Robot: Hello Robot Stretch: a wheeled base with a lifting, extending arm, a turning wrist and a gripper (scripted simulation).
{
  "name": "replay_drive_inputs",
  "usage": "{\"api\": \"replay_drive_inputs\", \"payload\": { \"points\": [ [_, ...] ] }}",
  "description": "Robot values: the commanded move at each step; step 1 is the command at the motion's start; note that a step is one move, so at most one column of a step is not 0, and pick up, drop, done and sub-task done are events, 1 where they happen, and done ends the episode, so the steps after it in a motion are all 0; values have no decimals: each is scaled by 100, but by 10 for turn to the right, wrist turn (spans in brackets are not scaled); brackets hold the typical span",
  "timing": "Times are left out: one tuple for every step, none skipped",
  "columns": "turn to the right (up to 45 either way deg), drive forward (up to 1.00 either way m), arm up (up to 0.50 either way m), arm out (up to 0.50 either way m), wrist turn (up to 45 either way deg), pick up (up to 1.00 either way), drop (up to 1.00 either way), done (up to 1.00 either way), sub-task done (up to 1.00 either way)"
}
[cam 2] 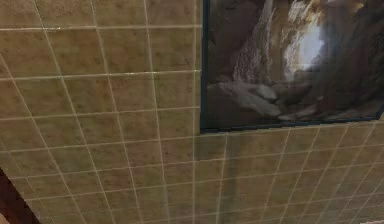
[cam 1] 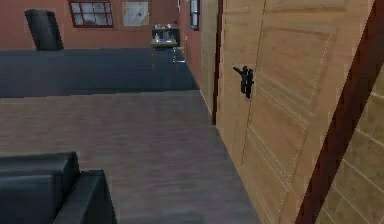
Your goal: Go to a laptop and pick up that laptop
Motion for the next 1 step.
{"api": "replay_drive_inputs", "payload": {
  "points": [
    [-30, 0, 0, 0, 0, 0, 0, 0, 0]
  ]
}}
